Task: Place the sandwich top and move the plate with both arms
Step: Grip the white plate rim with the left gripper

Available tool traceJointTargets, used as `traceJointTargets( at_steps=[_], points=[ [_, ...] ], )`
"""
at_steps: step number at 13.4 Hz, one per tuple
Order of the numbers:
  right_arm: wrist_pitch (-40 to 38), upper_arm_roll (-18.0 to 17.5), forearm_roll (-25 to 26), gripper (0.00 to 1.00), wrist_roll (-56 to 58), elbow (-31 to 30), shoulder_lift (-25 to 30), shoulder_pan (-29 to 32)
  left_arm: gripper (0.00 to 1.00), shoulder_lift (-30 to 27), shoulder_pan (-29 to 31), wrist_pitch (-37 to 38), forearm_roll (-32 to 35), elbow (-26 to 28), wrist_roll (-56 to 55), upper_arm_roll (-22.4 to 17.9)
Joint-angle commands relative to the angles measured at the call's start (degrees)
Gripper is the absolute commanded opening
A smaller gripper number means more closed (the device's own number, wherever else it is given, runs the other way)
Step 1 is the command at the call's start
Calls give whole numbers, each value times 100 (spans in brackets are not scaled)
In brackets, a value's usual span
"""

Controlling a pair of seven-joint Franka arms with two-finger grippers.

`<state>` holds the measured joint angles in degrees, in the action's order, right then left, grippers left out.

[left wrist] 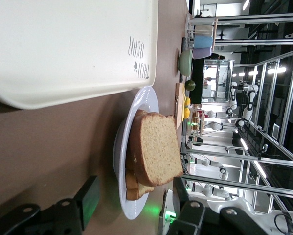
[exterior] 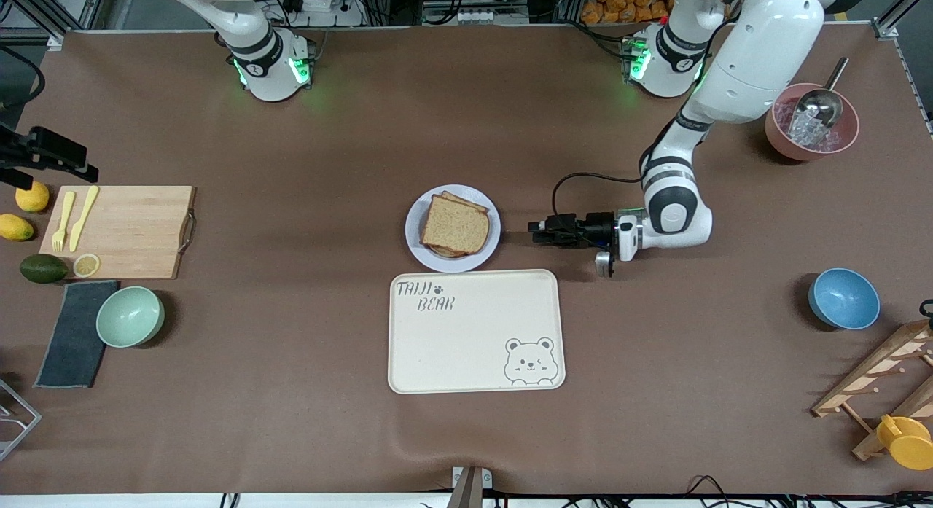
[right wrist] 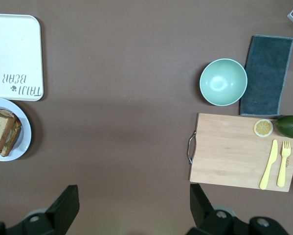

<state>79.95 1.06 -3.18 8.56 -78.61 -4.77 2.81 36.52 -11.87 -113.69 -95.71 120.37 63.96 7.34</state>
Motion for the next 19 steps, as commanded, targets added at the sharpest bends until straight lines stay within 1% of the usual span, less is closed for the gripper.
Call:
traceJointTargets(
  at_steps=[1,2,3,5,7,10,13,14,16,19],
  points=[
    [-93,-185,143,100,-29,-58,222,97,64,110,-227,-223,-360,-84,64,4],
    [-93,-203,151,100,-21,-58,222,106,64,118,-306,-319,-491,-93,73,4],
    [-58,-212,177,100,-21,-49,231,132,61,127,-402,-390,-580,-119,73,4],
    [-6,-282,309,100,-30,-40,240,141,61,276,-439,-434,-633,-215,204,4],
    [-23,-291,292,100,-38,-58,283,167,60,382,-499,-443,-782,-269,354,4],
    [12,-282,240,100,-56,-111,363,115,54,444,-657,-487,-993,-321,372,4],
    [91,-247,213,100,-82,-102,363,115,53,479,-755,-566,-1108,-348,398,4],
    [100,-264,204,96,-317,-76,363,115,52,488,-755,-566,-1108,-357,407,4],
    [-22,-308,195,95,-1055,-76,363,97,50,514,-790,-566,-1108,-383,494,4],
    [38,-282,195,97,-1137,-102,345,106,45,523,-834,-566,-1169,-401,609,4]
  ],
)
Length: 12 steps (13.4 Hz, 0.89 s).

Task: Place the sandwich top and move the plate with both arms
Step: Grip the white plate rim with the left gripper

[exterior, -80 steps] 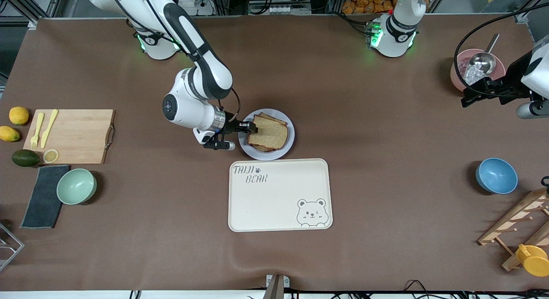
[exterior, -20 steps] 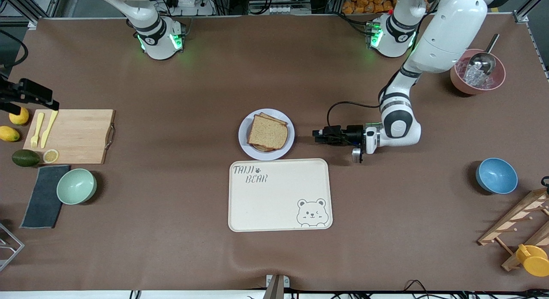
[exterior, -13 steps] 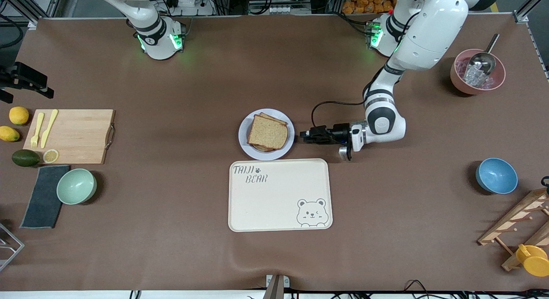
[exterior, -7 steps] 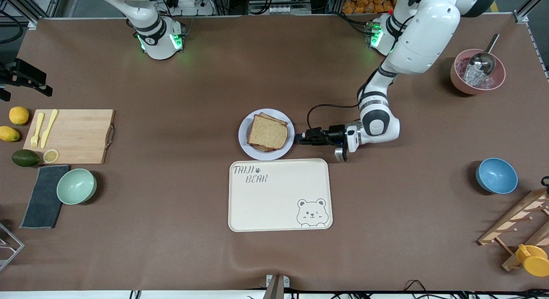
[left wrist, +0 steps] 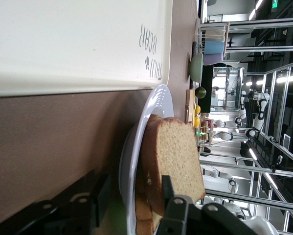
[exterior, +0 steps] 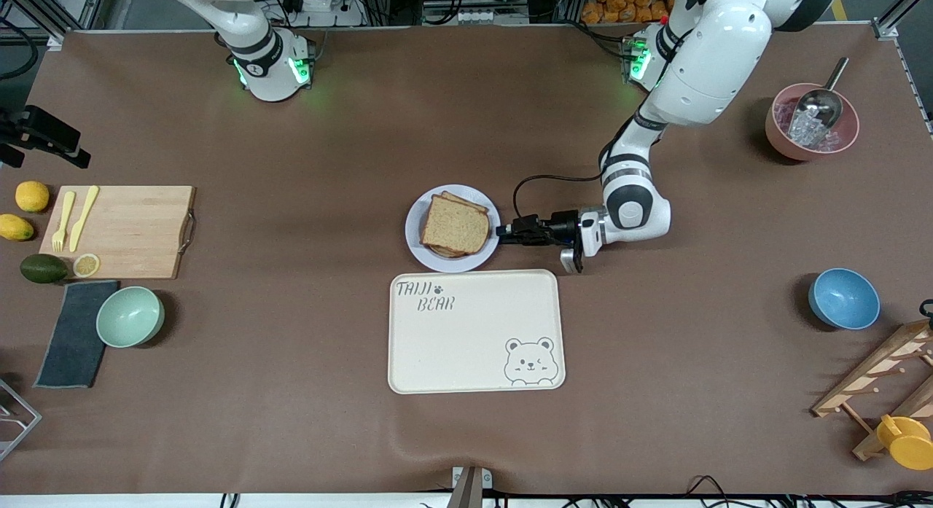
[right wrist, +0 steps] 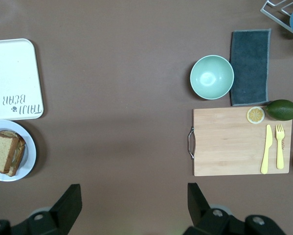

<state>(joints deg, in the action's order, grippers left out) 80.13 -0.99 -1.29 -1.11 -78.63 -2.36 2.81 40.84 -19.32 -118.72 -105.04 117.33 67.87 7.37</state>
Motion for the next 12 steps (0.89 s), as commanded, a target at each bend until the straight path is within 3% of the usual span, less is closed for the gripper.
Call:
traceJointTargets(
  at_steps=[1,12],
  points=[
    [90,-59,6,98,-170,-161,78,106,42,126,-125,-63,-245,-132,226,1],
    [223,-33,6,98,-170,-425,113,106,26,381,-213,-63,-411,-307,762,10]
  ],
)
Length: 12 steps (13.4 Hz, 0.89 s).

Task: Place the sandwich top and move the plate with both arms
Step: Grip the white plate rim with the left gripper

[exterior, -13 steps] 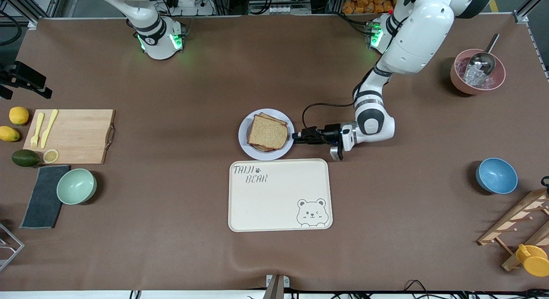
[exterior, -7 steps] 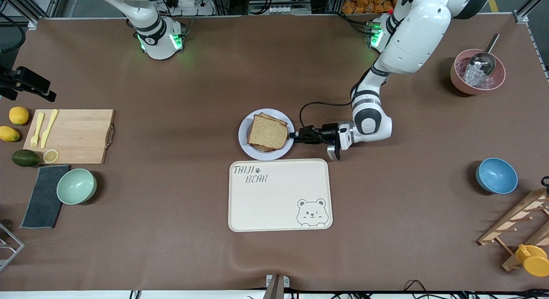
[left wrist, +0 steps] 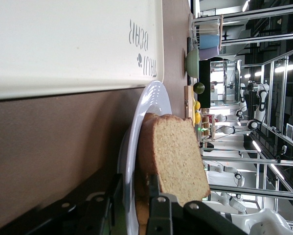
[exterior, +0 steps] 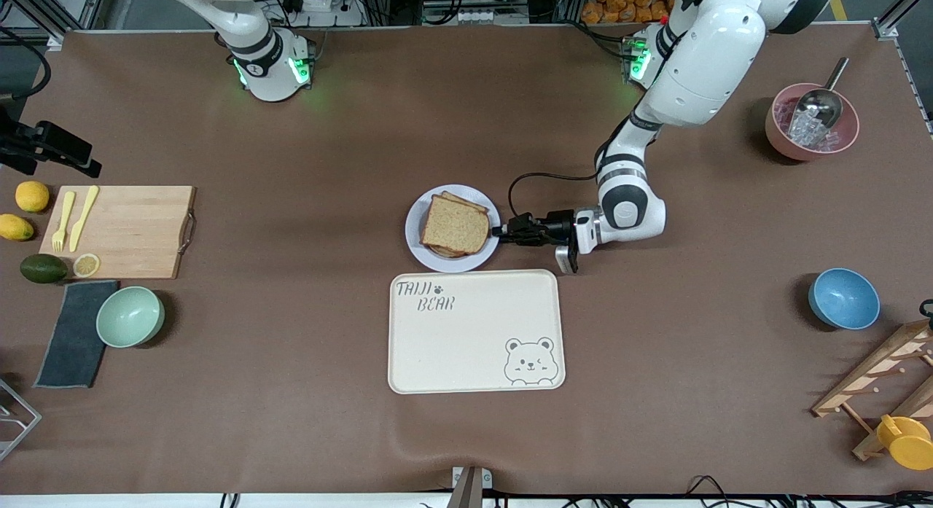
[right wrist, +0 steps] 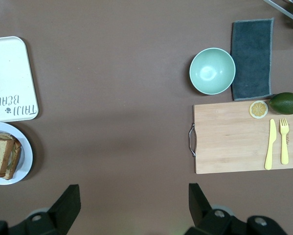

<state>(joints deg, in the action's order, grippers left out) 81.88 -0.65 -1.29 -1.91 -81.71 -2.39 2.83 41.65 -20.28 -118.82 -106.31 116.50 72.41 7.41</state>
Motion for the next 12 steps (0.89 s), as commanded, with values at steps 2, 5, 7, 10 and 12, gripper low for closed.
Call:
traceJointTargets(
  at_steps=[2,5,7,10,12],
  points=[
    [64,-67,41,98,-73,-117,116,95,24,379,-143,-53,-329,-268,432,6],
    [47,-67,32,98,-81,-117,116,95,14,414,-143,-44,-329,-304,502,6],
    [47,-75,32,98,-81,-117,116,103,2,441,-143,-44,-329,-339,511,6],
    [56,-76,32,98,-81,-99,107,103,0,423,-143,-44,-329,-391,511,15],
    [47,-76,41,98,-81,-99,98,103,0,397,-143,-44,-356,-444,511,59]
  ],
)
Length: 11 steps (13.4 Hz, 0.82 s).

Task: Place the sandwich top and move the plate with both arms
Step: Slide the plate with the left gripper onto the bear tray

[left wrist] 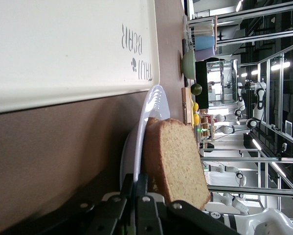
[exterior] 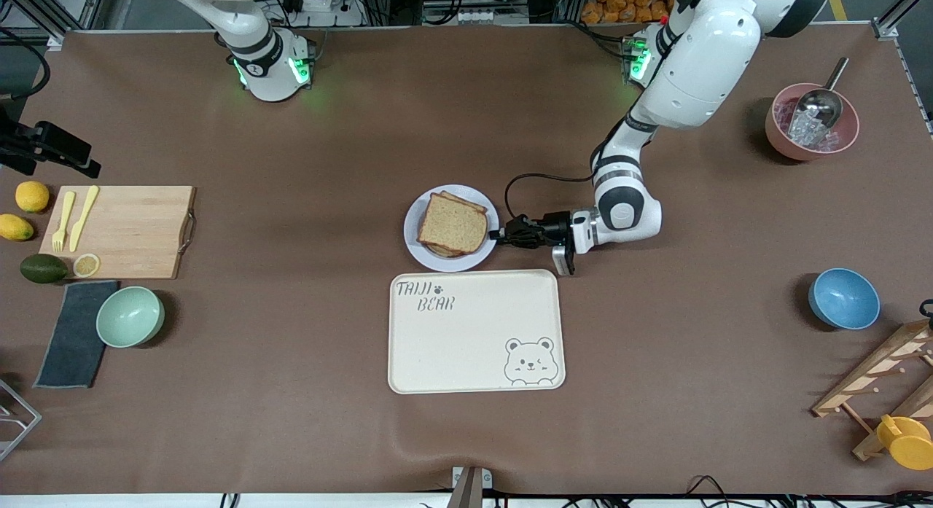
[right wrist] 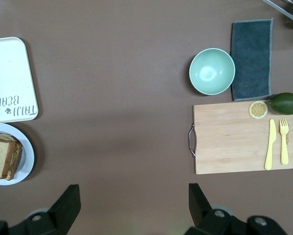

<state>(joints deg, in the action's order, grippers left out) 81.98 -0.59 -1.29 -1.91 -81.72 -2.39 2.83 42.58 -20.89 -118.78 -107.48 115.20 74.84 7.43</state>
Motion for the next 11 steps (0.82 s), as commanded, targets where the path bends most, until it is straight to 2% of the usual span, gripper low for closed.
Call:
traceJointTargets(
  at_steps=[1,8,11],
  points=[
    [37,-82,41,98,-73,-99,98,103,0,286,-48,-40,-334,-340,268,127],
    [37,-90,50,98,-81,-108,89,103,0,76,110,-22,-643,-322,268,338],
    [37,-90,50,97,-72,-116,89,103,0,-21,654,-22,-643,-226,268,837]
  ],
)
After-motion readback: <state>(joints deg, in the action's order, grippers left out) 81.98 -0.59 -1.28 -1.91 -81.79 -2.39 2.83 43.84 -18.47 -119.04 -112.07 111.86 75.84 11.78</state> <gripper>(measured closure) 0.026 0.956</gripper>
